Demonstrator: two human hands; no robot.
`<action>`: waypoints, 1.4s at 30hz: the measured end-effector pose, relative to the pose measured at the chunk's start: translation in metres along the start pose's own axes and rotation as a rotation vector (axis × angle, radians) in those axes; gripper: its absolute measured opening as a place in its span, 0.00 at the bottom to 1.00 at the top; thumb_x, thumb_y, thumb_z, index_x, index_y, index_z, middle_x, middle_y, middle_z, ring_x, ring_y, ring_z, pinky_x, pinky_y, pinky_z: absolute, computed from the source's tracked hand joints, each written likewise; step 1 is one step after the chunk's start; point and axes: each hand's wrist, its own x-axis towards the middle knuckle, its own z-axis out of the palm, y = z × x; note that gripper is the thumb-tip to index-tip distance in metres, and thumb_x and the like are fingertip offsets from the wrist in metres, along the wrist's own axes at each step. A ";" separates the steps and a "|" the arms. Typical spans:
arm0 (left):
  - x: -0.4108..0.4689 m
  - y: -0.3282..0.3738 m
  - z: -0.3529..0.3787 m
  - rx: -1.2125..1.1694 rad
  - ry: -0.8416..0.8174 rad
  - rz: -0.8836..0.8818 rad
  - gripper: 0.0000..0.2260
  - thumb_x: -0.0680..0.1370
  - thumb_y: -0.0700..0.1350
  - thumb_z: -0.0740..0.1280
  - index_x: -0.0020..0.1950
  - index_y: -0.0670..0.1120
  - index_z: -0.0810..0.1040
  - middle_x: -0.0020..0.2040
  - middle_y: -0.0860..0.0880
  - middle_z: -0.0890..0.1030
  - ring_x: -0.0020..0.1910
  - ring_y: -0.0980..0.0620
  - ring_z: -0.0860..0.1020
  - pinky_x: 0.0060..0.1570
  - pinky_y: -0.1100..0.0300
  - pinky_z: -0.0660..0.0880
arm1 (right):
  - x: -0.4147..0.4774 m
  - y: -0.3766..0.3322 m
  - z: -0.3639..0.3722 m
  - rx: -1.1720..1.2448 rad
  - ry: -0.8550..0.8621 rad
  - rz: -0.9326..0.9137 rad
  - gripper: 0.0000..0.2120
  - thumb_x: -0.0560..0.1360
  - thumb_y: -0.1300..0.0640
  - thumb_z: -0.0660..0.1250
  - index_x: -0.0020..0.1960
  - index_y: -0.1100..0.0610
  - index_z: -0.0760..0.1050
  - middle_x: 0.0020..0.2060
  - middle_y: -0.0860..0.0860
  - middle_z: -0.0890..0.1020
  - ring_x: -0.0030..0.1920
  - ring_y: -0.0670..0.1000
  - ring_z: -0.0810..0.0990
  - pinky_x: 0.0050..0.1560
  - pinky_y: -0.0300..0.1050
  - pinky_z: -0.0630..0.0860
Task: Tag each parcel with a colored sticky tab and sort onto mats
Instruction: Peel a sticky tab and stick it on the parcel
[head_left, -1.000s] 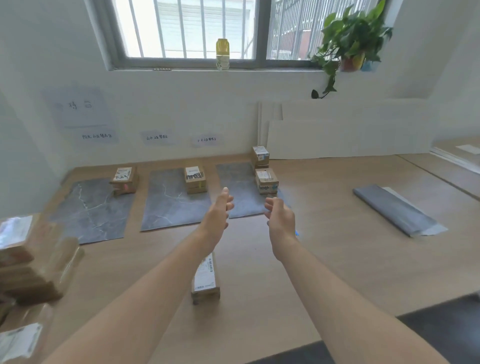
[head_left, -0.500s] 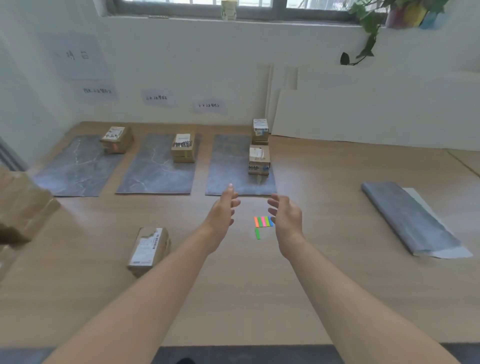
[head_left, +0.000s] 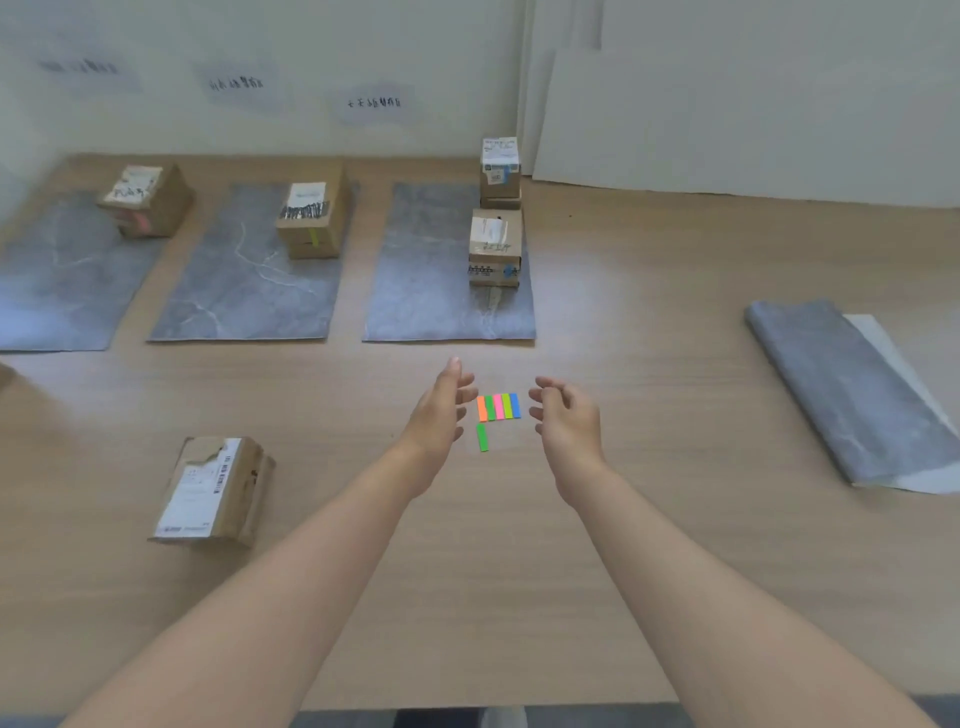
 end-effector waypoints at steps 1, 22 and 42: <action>0.012 -0.003 0.004 0.010 -0.005 -0.003 0.26 0.84 0.61 0.50 0.73 0.48 0.72 0.69 0.49 0.76 0.69 0.47 0.71 0.70 0.50 0.67 | 0.011 0.006 0.001 -0.016 0.001 0.002 0.11 0.82 0.58 0.59 0.57 0.49 0.78 0.51 0.45 0.83 0.56 0.50 0.82 0.64 0.52 0.78; 0.151 -0.102 0.017 0.956 -0.151 0.315 0.24 0.72 0.40 0.62 0.68 0.41 0.77 0.70 0.40 0.74 0.71 0.40 0.71 0.68 0.53 0.70 | 0.178 0.095 0.016 -0.761 -0.348 -0.251 0.20 0.65 0.61 0.83 0.55 0.53 0.86 0.40 0.50 0.78 0.35 0.46 0.75 0.40 0.28 0.68; 0.150 -0.121 0.012 1.222 -0.189 0.469 0.28 0.73 0.50 0.53 0.70 0.46 0.75 0.73 0.38 0.70 0.74 0.34 0.66 0.71 0.46 0.66 | 0.194 0.089 0.010 -0.675 -0.409 -0.209 0.16 0.62 0.62 0.84 0.48 0.53 0.88 0.35 0.47 0.81 0.30 0.39 0.74 0.36 0.28 0.69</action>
